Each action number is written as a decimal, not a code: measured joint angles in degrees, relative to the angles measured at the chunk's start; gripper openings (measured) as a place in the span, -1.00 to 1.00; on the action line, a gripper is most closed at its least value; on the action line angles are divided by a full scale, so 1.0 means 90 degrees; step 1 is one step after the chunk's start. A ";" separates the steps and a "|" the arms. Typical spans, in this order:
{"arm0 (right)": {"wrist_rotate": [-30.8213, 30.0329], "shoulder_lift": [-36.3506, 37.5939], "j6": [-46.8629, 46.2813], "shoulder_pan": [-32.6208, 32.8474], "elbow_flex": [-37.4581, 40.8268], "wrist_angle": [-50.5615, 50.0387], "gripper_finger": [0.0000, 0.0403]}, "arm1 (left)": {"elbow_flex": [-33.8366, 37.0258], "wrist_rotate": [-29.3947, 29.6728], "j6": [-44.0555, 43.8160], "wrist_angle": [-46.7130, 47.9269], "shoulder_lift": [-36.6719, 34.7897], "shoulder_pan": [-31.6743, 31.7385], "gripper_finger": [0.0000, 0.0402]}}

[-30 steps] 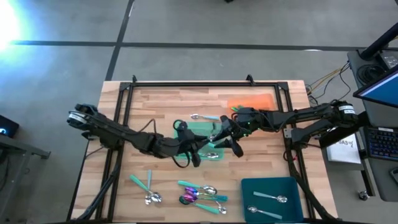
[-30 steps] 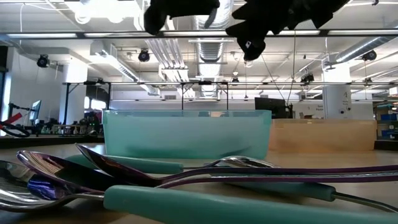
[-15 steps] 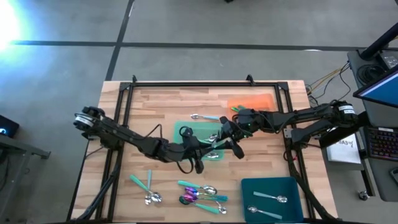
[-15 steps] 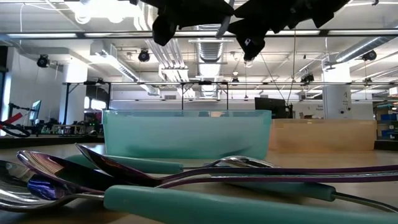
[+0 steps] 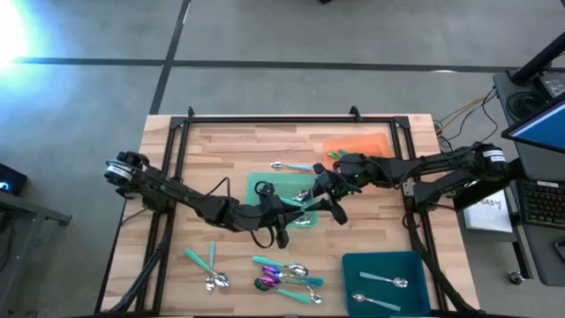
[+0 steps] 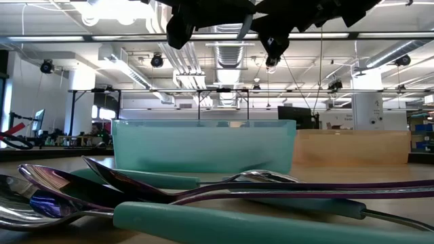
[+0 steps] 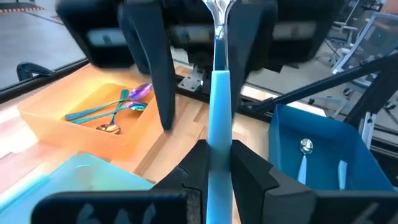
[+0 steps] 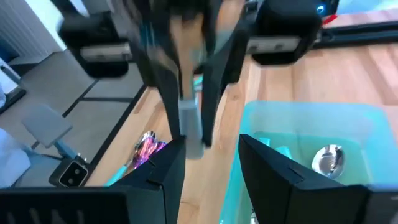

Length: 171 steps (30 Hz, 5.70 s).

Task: Sort silverware by color (type)
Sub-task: Put the blue spoon into the blue bin, then put the violet spoon into the orange bin

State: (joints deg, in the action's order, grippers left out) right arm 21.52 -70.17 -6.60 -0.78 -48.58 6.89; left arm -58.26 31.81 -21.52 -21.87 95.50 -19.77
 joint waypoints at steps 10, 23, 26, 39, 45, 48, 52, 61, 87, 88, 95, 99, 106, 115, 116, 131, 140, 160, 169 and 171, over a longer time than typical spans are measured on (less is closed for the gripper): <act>0.0004 0.0222 -0.0061 0.0015 -0.0015 -0.0019 -0.31 | 0.0002 0.0010 0.0182 -0.0127 0.0007 0.0007 -0.86; 0.0017 0.0114 -0.0314 0.0182 -0.0015 0.0093 -0.27 | 0.0002 0.0034 0.0342 -0.0346 0.0010 0.0163 -0.86; 0.0035 0.0114 -0.0291 0.0182 -0.0015 0.0268 -0.26 | 0.0002 0.0041 0.0340 -0.0351 0.0010 0.0167 -0.86; 0.0040 0.0080 -0.0313 0.0182 -0.0015 0.0520 -0.52 | 0.0002 0.0056 0.0648 -0.0738 0.0005 0.0172 -0.86; 0.0017 0.0080 -0.0149 0.0182 -0.0012 0.0528 -0.86 | 0.0002 0.0047 0.0617 -0.0760 0.0005 0.0172 -0.86; 0.0016 0.0080 -0.0148 0.0182 -0.0012 0.0526 -0.86 | 0.0002 0.0049 0.0617 -0.0757 0.0005 0.0172 -0.82; -0.0064 0.0148 -0.0198 0.0181 -0.0012 0.0391 -0.86 | 0.0000 0.0050 0.0644 -0.0638 0.0004 0.0182 -0.66; -0.0410 0.0560 -0.0366 0.0170 -0.0517 -0.1641 -0.86 | 0.0000 -0.0014 0.0494 -0.0044 -0.0033 0.0173 -0.28; 0.0490 0.0399 -0.4819 0.3735 -0.0510 -0.4650 -0.86 | -0.0002 -0.2887 -0.3522 0.5700 -0.0212 -0.0227 -0.24; 0.0454 0.0330 -0.4891 0.3869 -0.0510 -0.4684 -0.86 | -0.0002 -0.2988 -0.3635 0.5868 -0.0220 -0.0288 -0.24; 0.0467 -0.0421 -0.5192 0.4336 -0.0500 -0.4812 -0.86 | -0.0002 -0.3124 -0.4331 0.6683 -0.0403 -0.0723 -0.24; 0.0822 -0.0802 -0.5295 0.4499 -0.0500 -0.4962 -0.86 | -0.0002 -0.3115 -0.4630 0.7036 -0.0500 -0.0900 -0.24; 0.1164 -0.1306 -0.5269 0.4617 -0.0500 -0.4981 -0.81 | -0.0002 -0.3113 -0.5425 0.7611 -0.0510 -0.1145 -0.24; 0.1309 -0.1245 -0.5155 0.4646 -0.0500 -0.5198 -0.29 | -0.0002 -0.3116 -0.6302 0.7724 -0.0510 -0.1521 -0.24; 0.1335 -0.1211 -0.5154 0.4646 -0.0500 -0.5211 -0.27 | -0.0002 -0.3114 -0.6399 0.7771 -0.0510 -0.1566 -0.24; 0.0709 -0.0716 -0.4610 0.4643 -0.0500 -0.5228 -0.33 | -0.0002 -0.3366 -0.7971 0.7606 -0.0507 -0.2106 -0.24; 0.0597 -0.0716 -0.4133 0.4641 -0.0500 -0.5229 -0.37 | -0.0002 -0.2318 -0.5082 0.4982 -0.0507 -0.2089 -0.24; 0.0094 -0.0716 -0.4395 0.4639 -0.0500 -0.5216 -0.39 | -0.0002 -0.1893 -0.3403 0.3500 0.0050 -0.1683 -0.24; 0.0045 -0.0716 -0.4447 0.4639 -0.0500 -0.5213 -0.39 | -0.0002 -0.1984 -0.2064 0.2952 0.0588 -0.1678 -0.24; -0.0091 -0.0716 -0.4448 0.4639 -0.0500 -0.5214 -0.39 | -0.0017 -0.1986 -0.1739 0.2940 0.0665 -0.1678 -0.24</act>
State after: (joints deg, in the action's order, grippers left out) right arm 20.70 -76.62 -46.63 40.97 -53.08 -40.03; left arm -58.41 13.93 -37.17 4.59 101.49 -34.87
